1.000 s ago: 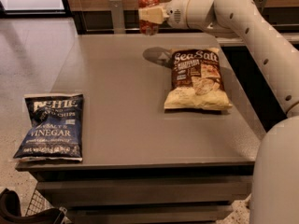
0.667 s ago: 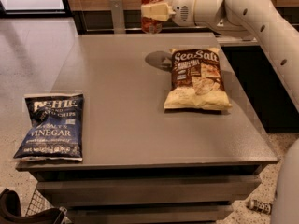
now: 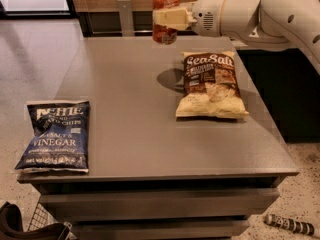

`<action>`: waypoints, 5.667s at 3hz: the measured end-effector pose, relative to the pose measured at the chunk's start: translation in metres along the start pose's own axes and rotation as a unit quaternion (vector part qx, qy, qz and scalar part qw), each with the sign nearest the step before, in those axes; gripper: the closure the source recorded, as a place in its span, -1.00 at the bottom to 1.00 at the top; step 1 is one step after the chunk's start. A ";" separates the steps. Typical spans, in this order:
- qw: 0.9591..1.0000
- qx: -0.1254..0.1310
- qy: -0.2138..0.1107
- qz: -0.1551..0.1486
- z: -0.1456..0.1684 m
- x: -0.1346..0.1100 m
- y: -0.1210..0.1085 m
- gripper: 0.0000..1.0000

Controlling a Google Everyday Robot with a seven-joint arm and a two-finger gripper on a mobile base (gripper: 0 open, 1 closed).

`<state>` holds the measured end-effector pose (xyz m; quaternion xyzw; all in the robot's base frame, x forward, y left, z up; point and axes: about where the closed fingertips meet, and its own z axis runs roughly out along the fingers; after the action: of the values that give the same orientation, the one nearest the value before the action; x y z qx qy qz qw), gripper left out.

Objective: Move coke can near blue chip bag

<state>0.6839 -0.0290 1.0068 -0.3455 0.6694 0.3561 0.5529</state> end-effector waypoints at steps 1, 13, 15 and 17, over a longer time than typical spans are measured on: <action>1.000 -0.012 -0.007 -0.004 -0.012 0.007 0.038 1.00; 0.957 -0.281 0.050 -0.054 0.008 0.158 0.264 0.63; 0.956 -0.285 0.050 -0.056 0.010 0.157 0.268 -0.29; 0.955 -0.288 0.051 -0.057 0.012 0.157 0.272 -1.00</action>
Offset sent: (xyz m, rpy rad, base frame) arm -0.1320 0.0427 -0.0203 -0.0017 -0.1241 0.2314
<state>0.4335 0.1080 0.8763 -0.5455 0.5448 0.4833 0.4148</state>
